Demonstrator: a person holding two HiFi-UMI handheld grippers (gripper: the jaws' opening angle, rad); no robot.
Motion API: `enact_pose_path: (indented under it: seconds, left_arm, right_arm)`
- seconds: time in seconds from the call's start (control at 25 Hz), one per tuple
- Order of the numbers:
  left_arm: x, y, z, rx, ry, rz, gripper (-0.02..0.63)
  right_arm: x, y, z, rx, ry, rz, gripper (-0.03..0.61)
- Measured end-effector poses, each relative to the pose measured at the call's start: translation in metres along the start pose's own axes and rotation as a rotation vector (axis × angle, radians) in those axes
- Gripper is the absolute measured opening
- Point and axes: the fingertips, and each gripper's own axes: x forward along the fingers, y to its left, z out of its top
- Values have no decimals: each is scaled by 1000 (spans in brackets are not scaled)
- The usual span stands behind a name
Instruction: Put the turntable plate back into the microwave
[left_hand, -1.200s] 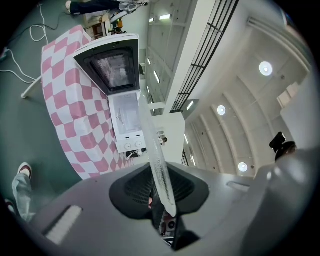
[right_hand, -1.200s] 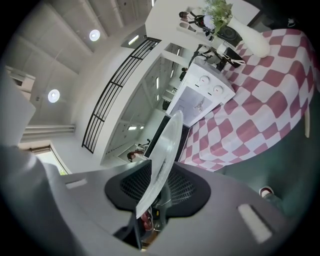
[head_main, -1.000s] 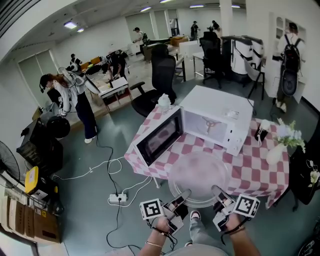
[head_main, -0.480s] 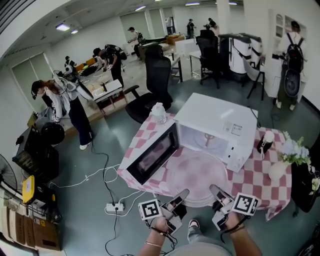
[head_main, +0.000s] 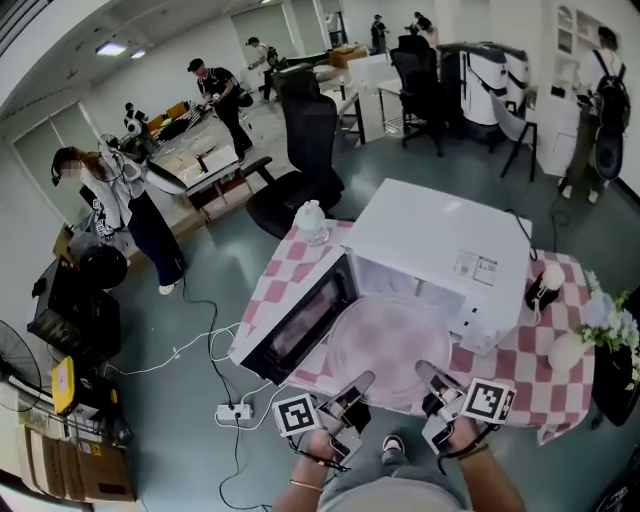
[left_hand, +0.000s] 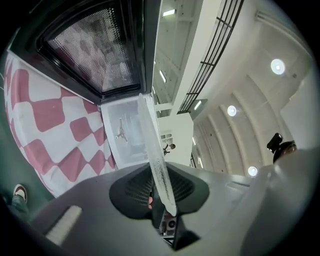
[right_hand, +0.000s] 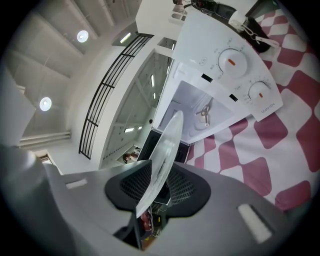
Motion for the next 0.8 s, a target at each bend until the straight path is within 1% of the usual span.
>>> enact_pose_path:
  seconds: [0.04,0.08,0.16,0.2,0.28,0.32,0.4,0.52,0.64,0.68,0.76,0.8]
  left_arm:
    - [2,1,2,1,7,-1,55]
    - [3,3,3,4,15,0,55]
    - [4,10,8,-2,25,9,54]
    - [5,12,12,-8,29,10,52]
    - [9,12,18,-28,36,-8,52]
    - [11,12,19,-45,37,-21,52]
    - [12,14,22,-67,36,-37,48]
    - [17,16,25,-72,42,-56,46]
    - [21,23,22,-94,49,-58,46]
    - [22,26,22,-97,53,-56,46]
    - [23,31,22,-100,60,-58,46]
    - [24,33,22,-102,63,-57,44]
  right_arm:
    - [4,1,2,-17,2,22,92]
    - [6,-1,2,-15,4,23,92]
    - [8,-11,0,22,3,-30,92]
    - [11,-12,2,25,-2,-41,92]
    - [20,-5,7,-12,-15,-2,92]
    - [21,-4,8,-18,-18,-1,92]
    - [21,-8,7,11,-21,-44,92]
    - [22,-14,9,25,-34,-80,92]
    - [25,-13,13,-12,-44,-39,92]
    - [25,-17,12,2,-45,-59,92]
    - [21,-30,7,50,-46,-128,92]
    - [21,-33,6,58,-47,-141,92]
